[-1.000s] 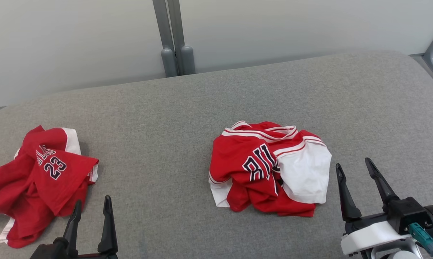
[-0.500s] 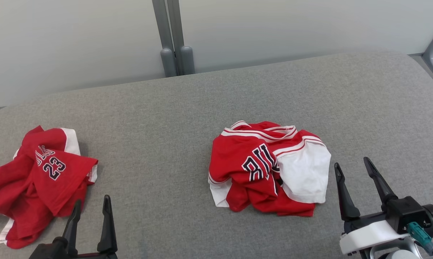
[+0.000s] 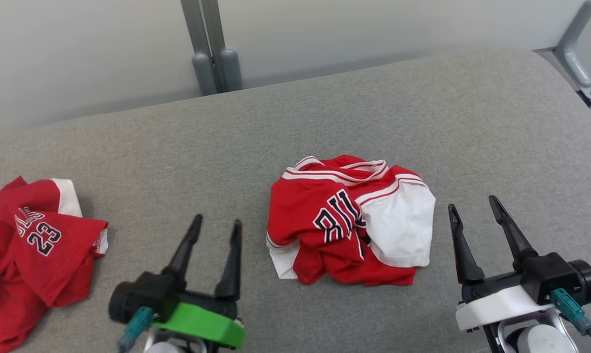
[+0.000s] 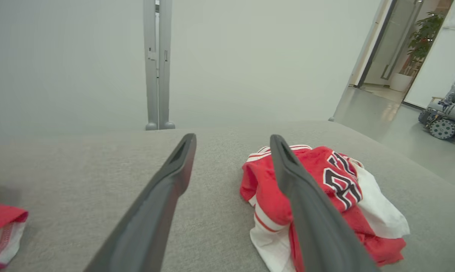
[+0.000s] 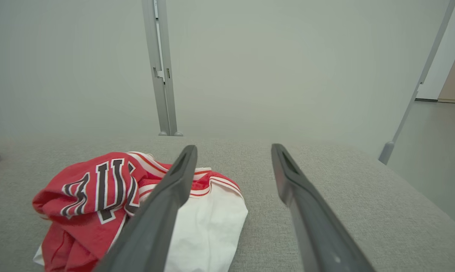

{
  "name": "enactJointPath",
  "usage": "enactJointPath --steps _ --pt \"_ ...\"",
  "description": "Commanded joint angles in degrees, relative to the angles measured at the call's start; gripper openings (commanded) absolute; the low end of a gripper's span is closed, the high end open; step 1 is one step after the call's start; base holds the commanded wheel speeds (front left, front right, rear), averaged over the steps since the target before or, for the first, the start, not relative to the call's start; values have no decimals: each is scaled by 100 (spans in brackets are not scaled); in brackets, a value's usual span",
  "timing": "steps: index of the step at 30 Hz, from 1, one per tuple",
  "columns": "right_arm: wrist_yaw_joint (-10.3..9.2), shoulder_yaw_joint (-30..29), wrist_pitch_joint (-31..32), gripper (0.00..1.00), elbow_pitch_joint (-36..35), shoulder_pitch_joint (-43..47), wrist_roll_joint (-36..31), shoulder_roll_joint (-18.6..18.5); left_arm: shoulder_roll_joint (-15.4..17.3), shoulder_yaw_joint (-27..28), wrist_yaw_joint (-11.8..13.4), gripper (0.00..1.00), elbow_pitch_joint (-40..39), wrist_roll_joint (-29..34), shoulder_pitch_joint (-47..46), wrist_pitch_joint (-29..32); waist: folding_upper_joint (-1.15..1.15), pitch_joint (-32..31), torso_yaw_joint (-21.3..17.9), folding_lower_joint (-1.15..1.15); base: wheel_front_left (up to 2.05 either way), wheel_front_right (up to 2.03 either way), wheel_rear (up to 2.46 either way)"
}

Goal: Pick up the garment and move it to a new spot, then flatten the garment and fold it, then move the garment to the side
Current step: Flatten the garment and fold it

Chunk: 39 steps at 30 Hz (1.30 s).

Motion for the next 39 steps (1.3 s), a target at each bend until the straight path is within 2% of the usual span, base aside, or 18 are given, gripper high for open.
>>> enactJointPath --steps 1,3,5,7,15,16,20,23,27,31,36,39 --pt "1 5 -18 100 -19 -62 27 16 6 -310 -17 100 207 -19 -259 -1 0 176 -233 0 0 0 0" --pt "1 28 -18 100 -8 -96 38 34 12 -787 -16 100 552 -10 -556 15 0 233 -344 0 0 0 0" --pt "1 44 -18 100 13 -120 49 57 17 -1269 -8 100 989 -364 -913 131 0 292 -487 0 0 0 0" --pt "1 41 -18 100 24 -127 79 69 21 -1565 -8 100 1408 -296 -1286 239 0 332 -611 0 0 0 0" --pt "1 16 -18 100 32 -153 122 105 20 -2241 163 100 2785 -749 -1984 434 0 437 -897 0 0 0 0" --pt "1 17 -18 100 31 -154 123 110 18 -2305 181 2 2926 -766 -2050 426 0 444 -905 0 0 0 0" --pt "1 -21 -18 100 25 -157 130 115 16 -2364 218 0 3200 -937 -2310 179 0 452 -871 0 0 0 0" --pt "1 -56 -18 100 52 -117 136 119 16 -2283 202 0 2943 -1111 -2343 35 0 395 -804 0 0 0 0" --pt "1 -143 -18 100 47 0 177 121 48 -2142 93 0 1820 -1215 -2117 -11 0 271 -643 0 0 0 0" --pt "1 -197 -18 100 26 67 188 121 326 -1980 57 0 255 -1266 -1804 -10 0 171 -498 0 0 0 0" --pt "1 -172 -18 100 19 128 219 119 722 -1700 229 0 -1555 -1418 -1560 265 0 93 -409 0 0 0 0" --pt "1 -148 -18 100 4 108 233 121 880 -1514 268 0 -2246 -1670 -1520 526 0 102 -412 0 0 0 0"
